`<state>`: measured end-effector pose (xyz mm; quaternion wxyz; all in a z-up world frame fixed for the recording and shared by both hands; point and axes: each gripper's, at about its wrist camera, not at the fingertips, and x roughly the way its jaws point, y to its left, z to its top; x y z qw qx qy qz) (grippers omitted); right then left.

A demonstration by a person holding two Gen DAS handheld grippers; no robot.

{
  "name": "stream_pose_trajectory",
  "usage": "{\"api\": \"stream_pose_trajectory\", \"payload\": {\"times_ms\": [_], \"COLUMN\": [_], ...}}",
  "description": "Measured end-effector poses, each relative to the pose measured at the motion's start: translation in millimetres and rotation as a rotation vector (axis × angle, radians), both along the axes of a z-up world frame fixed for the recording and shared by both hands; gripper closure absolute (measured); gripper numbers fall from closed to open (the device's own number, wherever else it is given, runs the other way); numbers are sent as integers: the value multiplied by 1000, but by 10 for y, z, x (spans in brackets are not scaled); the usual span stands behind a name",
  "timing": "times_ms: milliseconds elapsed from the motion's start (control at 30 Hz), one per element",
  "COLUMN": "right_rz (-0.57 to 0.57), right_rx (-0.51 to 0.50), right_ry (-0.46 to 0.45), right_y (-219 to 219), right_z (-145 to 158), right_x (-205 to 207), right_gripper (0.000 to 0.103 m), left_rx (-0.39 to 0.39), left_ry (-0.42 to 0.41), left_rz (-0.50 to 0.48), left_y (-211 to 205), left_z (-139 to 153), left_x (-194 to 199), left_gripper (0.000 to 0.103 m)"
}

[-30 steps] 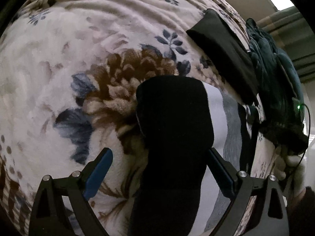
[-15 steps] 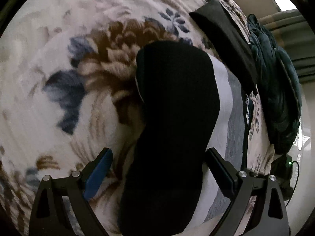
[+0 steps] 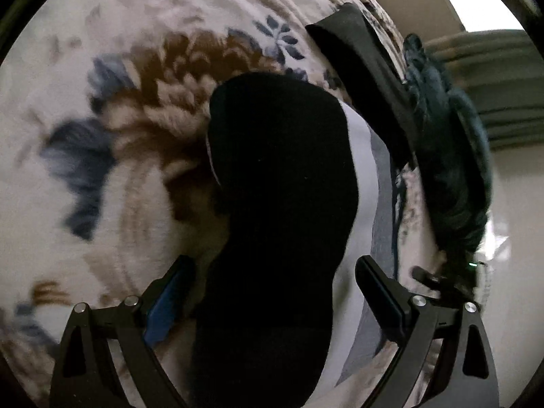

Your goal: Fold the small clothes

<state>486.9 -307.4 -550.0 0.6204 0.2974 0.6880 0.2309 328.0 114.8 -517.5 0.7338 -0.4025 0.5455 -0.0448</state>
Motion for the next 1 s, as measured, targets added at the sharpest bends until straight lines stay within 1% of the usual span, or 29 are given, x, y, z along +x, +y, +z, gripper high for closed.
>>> {"api": "stream_pose_trajectory", "payload": {"times_ms": [33, 100, 133, 200, 233, 300, 333, 367, 400, 433, 467, 500, 533, 567, 600, 633, 700, 767, 800, 867, 933, 967, 1000], "right_rz": [26, 99, 127, 131, 132, 143, 148, 158, 160, 144, 136, 128, 109, 99, 92, 86, 56, 14, -1, -42, -82, -103, -118], "right_rx": [15, 44, 77, 148, 181, 219, 238, 251, 259, 259, 257, 256, 244, 235, 227, 220, 206, 221, 224, 235, 242, 241, 245], "right_ry": [13, 37, 63, 95, 98, 98, 96, 98, 103, 101, 91, 76, 51, 32, 13, -12, -32, -47, -60, -97, -126, -148, -161], "right_y": [64, 259, 400, 522, 568, 641, 664, 700, 726, 715, 714, 722, 646, 631, 688, 700, 704, 680, 673, 638, 576, 562, 551], "right_z": [-87, -249, -379, -502, -527, -546, -536, -529, -523, -493, -464, -428, -311, -237, -181, -59, 79, 243, 315, 515, 686, 788, 860], "right_x": [61, 149, 198, 235, 244, 237, 215, 192, 164, 168, 150, 137, 125, 104, 123, 98, 88, 113, 141, 248, 393, 504, 606], "right_gripper": [28, 28, 28, 27, 27, 27, 30, 44, 54, 61, 67, 70, 75, 77, 77, 79, 79, 80, 80, 80, 80, 80, 80], "left_rx": [-54, -117, -160, -195, -221, -239, -225, -204, -192, -193, -200, -210, -204, -188, -180, -173, -173, -165, -161, -164, -151, -146, -134], "left_ry": [-11, -13, -27, -57, -93, -138, -151, -163, -167, -166, -165, -163, -164, -169, -177, -189, -208, -238, -245, -263, -287, -297, -315], "left_rz": [9, 26, 37, 47, 53, 51, 36, 19, 15, 17, 22, 24, 18, 0, -12, -27, -52, -93, -106, -142, -187, -202, -228], "left_y": [8, 8, 12, 13, 4, -18, -41, -55, -46, -27, -3, 17, 32, 33, 25, 30, 37, 32, 12, -16, -80, -78, -104], "left_z": [-88, -190, -249, -259, -240, -184, -148, -107, -74, -57, -42, -21, 33, 127, 179, 279, 431, 644, 693, 888, 1059, 1092, 1193], "left_x": [5, 22, 31, 42, 51, 74, 88, 97, 103, 108, 103, 99, 106, 153, 168, 218, 369, 590, 678, 1005, 1368, 1461, 1730], "left_gripper": [7, 7, 7, 7, 9, 28, 41, 47, 52, 60, 64, 66, 68, 69, 69, 69, 70, 70, 70, 70, 70, 70, 70]}}
